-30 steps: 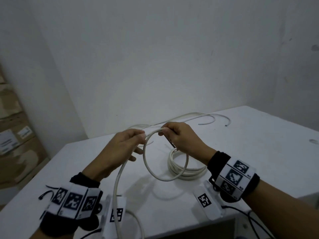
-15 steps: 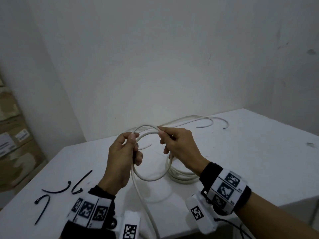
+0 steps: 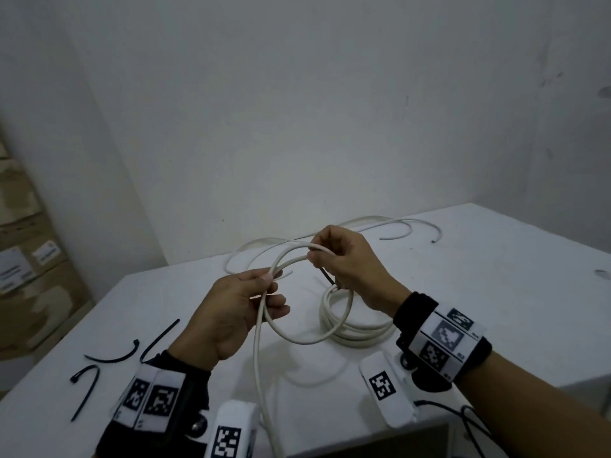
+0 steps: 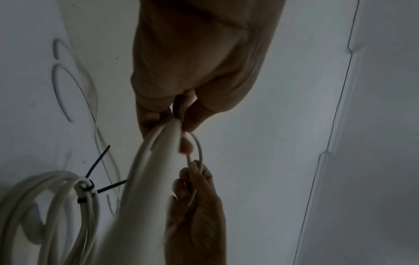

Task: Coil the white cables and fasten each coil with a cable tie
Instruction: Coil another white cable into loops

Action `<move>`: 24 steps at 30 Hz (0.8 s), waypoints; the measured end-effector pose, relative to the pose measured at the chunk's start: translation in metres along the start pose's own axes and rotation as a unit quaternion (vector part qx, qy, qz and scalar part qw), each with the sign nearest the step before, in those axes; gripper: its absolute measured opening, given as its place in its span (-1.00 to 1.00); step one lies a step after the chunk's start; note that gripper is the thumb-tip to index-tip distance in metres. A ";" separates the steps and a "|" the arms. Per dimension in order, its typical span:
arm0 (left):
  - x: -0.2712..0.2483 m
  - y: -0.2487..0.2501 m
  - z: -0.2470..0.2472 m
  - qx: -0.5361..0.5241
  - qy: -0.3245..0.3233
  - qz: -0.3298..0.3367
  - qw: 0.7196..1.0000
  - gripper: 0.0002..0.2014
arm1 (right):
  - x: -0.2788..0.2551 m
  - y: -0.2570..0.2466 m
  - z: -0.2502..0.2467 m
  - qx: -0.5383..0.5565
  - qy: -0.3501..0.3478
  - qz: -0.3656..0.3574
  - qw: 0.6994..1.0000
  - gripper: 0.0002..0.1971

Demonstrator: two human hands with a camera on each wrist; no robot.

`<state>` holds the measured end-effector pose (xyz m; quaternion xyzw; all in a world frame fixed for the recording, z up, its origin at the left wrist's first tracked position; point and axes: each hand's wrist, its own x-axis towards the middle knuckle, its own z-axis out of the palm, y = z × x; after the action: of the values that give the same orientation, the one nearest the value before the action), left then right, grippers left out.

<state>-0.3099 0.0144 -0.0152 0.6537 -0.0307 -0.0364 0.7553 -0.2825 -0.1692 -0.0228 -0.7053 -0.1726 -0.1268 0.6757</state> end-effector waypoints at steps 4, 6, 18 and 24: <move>0.001 -0.008 0.006 0.096 0.082 0.079 0.989 -0.75 | -0.001 -0.002 0.003 0.074 -0.016 0.052 0.996 -0.92; 0.000 -0.014 0.008 0.181 0.089 0.142 0.969 -0.74 | -0.001 -0.005 0.005 0.109 0.005 0.071 0.992 -0.90; -0.006 -0.020 0.007 0.156 0.050 0.142 0.976 -0.75 | -0.005 -0.007 0.006 0.152 0.030 0.053 0.986 -0.85; -0.004 -0.025 0.006 0.175 0.084 0.151 0.969 -0.74 | -0.008 -0.008 0.009 0.155 0.031 0.041 0.987 -0.95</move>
<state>-0.3144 0.0056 -0.0388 0.7640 -0.0709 0.1388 0.6261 -0.2937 -0.1605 -0.0191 -0.5939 -0.1401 -0.0925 0.7868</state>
